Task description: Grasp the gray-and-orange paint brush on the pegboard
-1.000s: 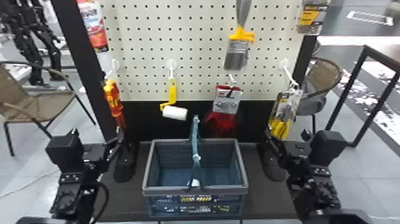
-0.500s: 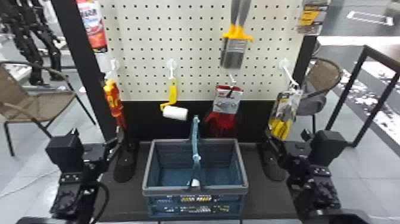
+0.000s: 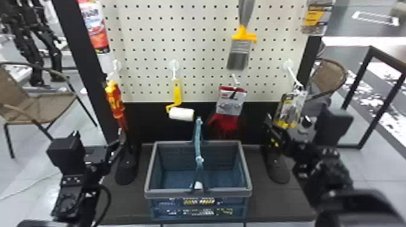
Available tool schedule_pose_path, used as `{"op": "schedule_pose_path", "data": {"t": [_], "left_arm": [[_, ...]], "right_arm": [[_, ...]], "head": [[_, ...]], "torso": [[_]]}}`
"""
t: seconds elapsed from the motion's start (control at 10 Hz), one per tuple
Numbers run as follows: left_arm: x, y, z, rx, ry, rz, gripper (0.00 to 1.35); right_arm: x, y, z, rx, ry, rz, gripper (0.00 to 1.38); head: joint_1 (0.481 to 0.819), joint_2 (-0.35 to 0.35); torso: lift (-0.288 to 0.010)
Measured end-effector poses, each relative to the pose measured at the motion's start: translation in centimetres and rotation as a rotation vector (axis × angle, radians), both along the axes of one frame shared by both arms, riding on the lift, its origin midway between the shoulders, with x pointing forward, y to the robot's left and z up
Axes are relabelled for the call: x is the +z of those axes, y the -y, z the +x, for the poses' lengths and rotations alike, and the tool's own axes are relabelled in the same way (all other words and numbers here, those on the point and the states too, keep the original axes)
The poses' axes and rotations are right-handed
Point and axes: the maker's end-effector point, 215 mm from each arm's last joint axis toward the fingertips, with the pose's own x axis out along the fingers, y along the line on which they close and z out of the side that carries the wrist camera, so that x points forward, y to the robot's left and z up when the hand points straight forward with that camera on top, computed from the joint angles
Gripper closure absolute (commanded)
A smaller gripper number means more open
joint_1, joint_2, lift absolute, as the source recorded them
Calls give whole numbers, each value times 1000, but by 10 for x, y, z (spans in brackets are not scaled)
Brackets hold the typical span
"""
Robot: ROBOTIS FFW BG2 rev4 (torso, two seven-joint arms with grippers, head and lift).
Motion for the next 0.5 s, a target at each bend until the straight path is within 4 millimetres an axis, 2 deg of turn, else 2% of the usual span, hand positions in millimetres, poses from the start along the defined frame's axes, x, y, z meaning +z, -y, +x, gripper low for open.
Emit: {"op": "schedule_pose_path", "data": {"t": [0.5], "left_arm": [[-2, 4, 3, -7, -11, 2, 128]], "right_arm": [[99, -12, 23, 123, 41, -26, 117]], "head": [[549, 0]], "torso": [[-100]]}}
